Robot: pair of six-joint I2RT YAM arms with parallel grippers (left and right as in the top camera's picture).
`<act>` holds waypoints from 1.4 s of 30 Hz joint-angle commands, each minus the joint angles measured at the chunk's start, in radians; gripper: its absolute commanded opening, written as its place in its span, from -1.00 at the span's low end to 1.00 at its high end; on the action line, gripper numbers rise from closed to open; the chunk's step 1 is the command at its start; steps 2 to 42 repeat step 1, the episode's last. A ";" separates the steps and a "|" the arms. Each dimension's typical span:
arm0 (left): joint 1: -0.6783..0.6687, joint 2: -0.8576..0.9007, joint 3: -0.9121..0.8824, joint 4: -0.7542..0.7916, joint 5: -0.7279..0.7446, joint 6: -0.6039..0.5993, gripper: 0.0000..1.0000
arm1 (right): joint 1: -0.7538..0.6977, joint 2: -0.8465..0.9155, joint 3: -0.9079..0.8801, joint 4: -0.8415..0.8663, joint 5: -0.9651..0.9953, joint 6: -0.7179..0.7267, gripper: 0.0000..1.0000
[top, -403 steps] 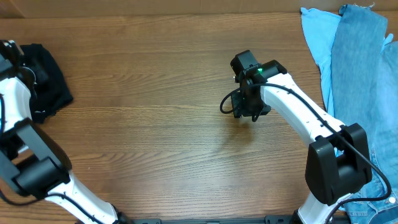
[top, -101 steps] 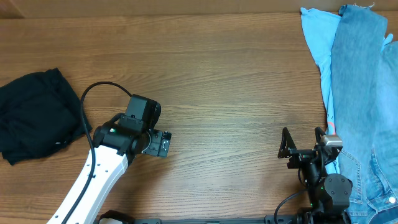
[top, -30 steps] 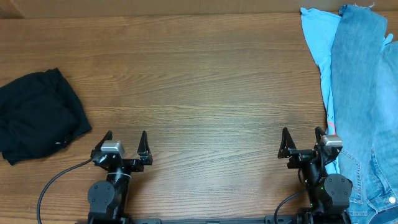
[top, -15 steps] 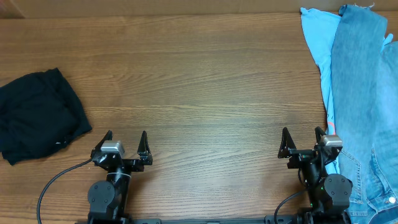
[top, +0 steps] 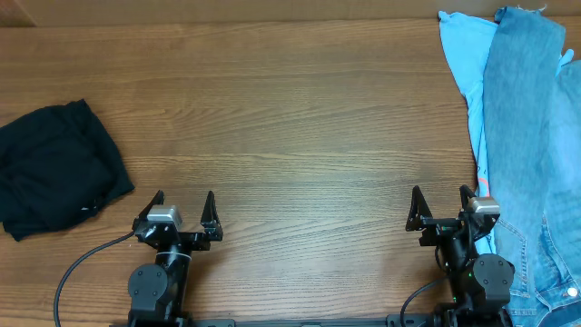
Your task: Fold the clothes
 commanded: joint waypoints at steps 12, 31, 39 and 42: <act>0.006 -0.011 -0.003 0.001 -0.013 -0.002 1.00 | 0.007 -0.009 -0.002 0.007 0.003 -0.003 1.00; 0.006 -0.011 -0.003 0.001 -0.013 -0.002 1.00 | 0.007 -0.009 -0.002 0.007 0.003 -0.003 1.00; 0.006 -0.011 -0.003 0.001 -0.013 -0.002 1.00 | 0.007 -0.009 -0.002 0.007 0.003 -0.003 1.00; 0.006 -0.011 -0.003 0.001 -0.013 -0.002 1.00 | 0.007 -0.009 -0.002 0.007 0.003 -0.003 1.00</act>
